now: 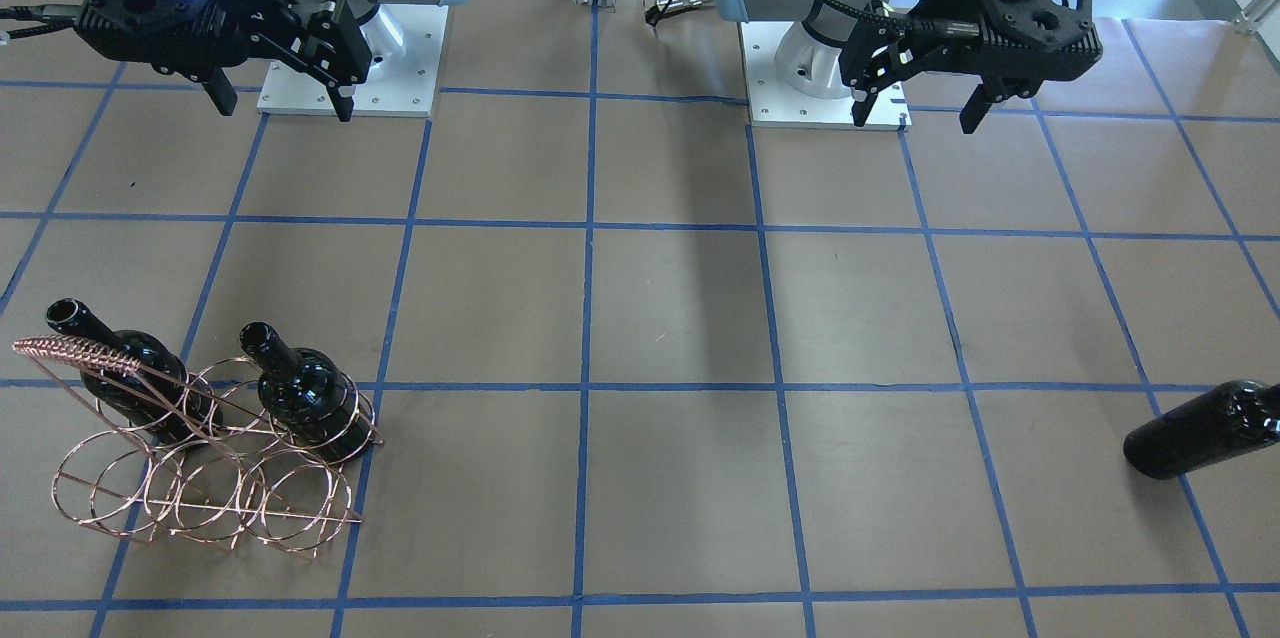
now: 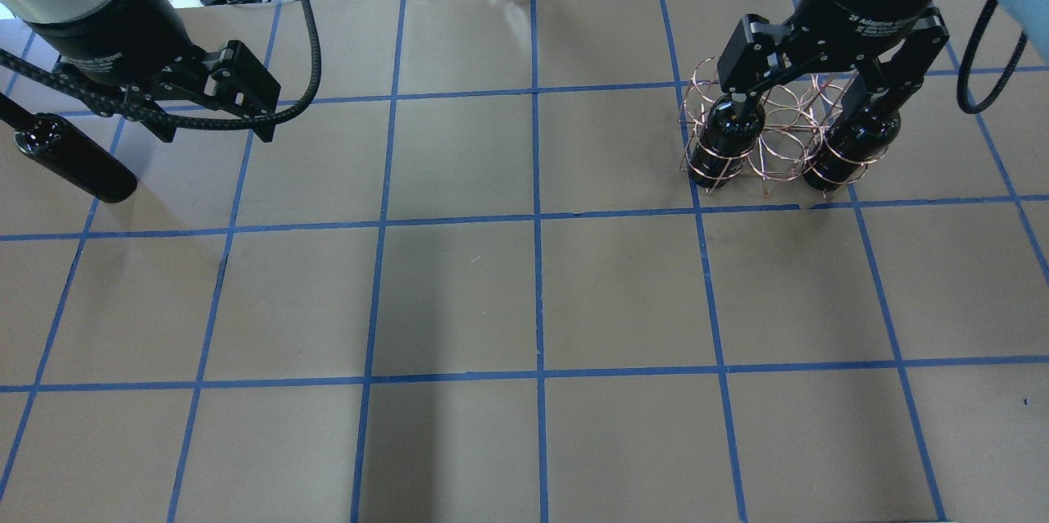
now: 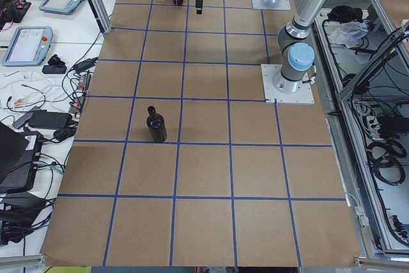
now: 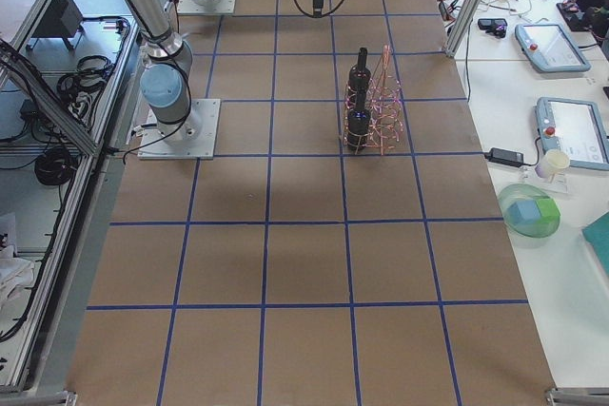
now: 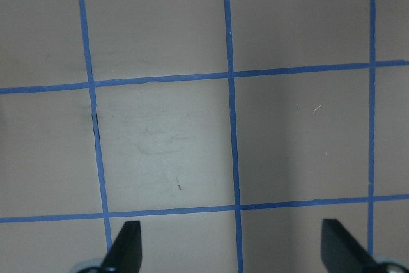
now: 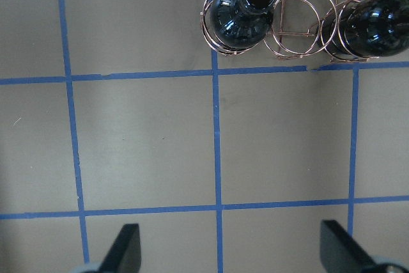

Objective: Place wine into wine basket

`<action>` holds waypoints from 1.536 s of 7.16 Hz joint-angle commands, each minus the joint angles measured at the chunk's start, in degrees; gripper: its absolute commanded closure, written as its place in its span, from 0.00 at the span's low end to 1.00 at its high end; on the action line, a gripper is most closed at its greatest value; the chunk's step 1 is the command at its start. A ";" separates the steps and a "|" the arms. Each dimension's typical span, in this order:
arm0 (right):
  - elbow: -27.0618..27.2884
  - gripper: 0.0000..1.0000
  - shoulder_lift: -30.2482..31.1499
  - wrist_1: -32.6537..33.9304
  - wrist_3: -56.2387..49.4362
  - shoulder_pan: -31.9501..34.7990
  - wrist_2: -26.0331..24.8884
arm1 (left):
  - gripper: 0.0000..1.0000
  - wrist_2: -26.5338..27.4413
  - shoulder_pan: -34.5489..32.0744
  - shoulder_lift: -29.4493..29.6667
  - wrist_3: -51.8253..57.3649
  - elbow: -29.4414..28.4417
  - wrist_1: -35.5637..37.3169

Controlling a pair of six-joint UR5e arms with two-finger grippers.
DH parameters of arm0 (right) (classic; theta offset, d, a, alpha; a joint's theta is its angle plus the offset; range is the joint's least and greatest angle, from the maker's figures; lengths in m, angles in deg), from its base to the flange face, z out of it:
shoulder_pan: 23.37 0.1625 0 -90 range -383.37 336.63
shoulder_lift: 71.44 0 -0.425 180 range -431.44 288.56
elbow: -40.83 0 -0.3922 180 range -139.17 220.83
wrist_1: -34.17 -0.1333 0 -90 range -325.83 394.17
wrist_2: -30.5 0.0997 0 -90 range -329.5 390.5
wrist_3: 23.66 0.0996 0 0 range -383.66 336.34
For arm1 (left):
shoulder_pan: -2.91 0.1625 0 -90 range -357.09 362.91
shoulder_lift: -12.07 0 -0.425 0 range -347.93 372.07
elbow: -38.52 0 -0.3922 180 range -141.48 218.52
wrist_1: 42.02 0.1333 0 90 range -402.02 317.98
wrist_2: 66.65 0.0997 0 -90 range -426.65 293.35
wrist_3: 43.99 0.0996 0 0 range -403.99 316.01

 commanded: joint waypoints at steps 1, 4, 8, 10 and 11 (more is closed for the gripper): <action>0.00 0.00 0.00 0.03 0.02 0.00 0.01 | 0.00 -1.04 0.95 -0.22 -0.10 -0.22 -0.13; 0.00 0.00 0.00 0.12 0.02 0.09 0.10 | 0.00 -1.12 1.83 -0.49 -0.53 -0.31 -0.13; 0.09 0.00 0.00 0.47 0.20 0.09 0.27 | 0.00 -0.51 12.06 0.65 7.34 -1.45 0.74; 0.09 0.00 0.00 0.12 0.20 0.09 0.01 | 0.00 -0.42 20.70 2.05 19.81 -1.81 4.68; 0.09 0.00 0.00 0.12 0.20 0.09 0.01 | 0.00 -0.33 22.30 3.19 23.60 -1.81 8.97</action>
